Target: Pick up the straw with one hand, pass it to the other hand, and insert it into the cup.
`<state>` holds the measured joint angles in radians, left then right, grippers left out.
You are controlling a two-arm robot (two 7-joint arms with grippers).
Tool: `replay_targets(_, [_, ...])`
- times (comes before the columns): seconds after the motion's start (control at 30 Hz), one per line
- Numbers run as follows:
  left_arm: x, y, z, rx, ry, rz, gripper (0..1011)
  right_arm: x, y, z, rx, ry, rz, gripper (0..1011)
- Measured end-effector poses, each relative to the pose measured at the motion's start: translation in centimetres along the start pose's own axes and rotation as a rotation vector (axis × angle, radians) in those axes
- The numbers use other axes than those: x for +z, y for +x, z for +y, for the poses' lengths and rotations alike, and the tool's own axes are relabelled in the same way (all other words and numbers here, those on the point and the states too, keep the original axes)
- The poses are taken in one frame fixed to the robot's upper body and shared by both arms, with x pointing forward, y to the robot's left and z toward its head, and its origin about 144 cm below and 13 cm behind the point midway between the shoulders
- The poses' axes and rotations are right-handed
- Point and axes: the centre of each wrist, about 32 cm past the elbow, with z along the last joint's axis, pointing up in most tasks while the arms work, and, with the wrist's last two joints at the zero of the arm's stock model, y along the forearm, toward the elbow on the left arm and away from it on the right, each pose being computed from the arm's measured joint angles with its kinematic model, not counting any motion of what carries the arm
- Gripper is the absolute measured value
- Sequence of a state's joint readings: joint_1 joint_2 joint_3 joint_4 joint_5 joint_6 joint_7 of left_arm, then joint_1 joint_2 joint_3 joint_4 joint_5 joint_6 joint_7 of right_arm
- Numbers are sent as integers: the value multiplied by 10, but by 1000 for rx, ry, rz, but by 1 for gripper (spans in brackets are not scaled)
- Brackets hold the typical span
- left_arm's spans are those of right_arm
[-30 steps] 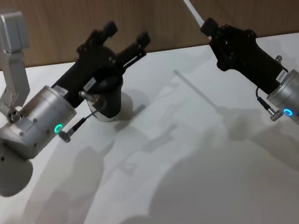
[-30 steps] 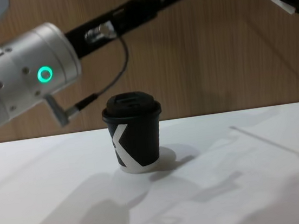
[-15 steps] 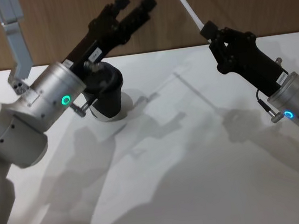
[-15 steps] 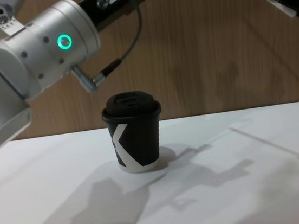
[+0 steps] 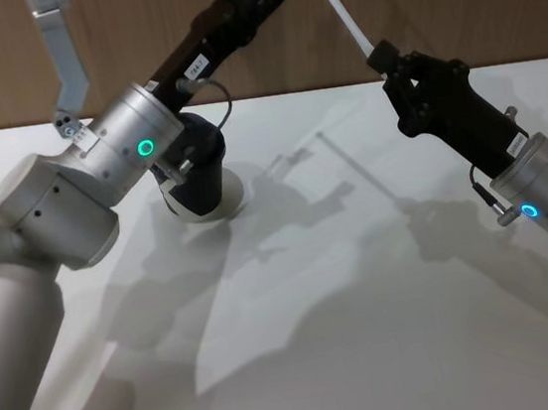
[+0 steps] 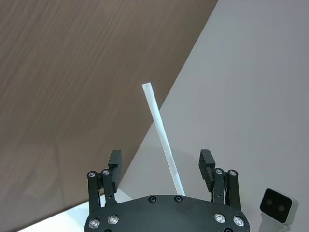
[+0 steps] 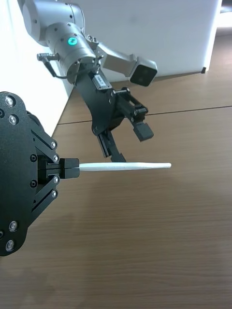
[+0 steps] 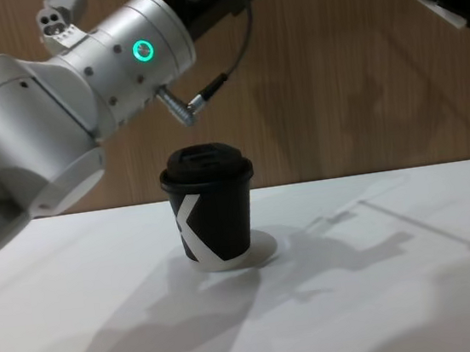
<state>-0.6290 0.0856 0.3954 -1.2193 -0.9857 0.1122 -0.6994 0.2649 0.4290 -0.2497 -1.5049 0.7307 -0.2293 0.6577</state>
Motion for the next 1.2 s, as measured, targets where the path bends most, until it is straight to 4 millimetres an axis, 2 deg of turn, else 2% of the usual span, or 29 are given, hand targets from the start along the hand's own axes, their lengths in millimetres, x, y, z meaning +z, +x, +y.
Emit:
replay_targets(0.33, [-7,8,-16,-34,20,54,1000,0,0,0,1,-1,0,2])
replay_targets(0.7, [-10,9,-29,-70,33,79,985,0,0,0,0,-1,0,2])
replay_targets(0.83, [-10,8,-31,-74,34,81,914,0,0,0,0,-1,0,2])
replay_targets(0.87, [-10,7,-32,-77,34,82,832,0,0,0,0,-1,0,2])
replay_targets(0.9, [-11,7,-32,-76,33,82,794,0,0,0,0,-1,0,3])
replay_targets(0.97, [-10,7,-33,-76,32,82,783,0,0,0,0,-1,0,2])
replay_targets(1.0, [-10,7,-33,-76,31,82,717,0,0,0,0,-1,-1,2])
replay_targets(1.07, [-10,7,-33,-75,29,82,678,0,0,0,0,-1,-1,2])
replay_targets(1.2, [-10,7,-33,-72,25,80,539,0,0,0,0,-1,-1,2])
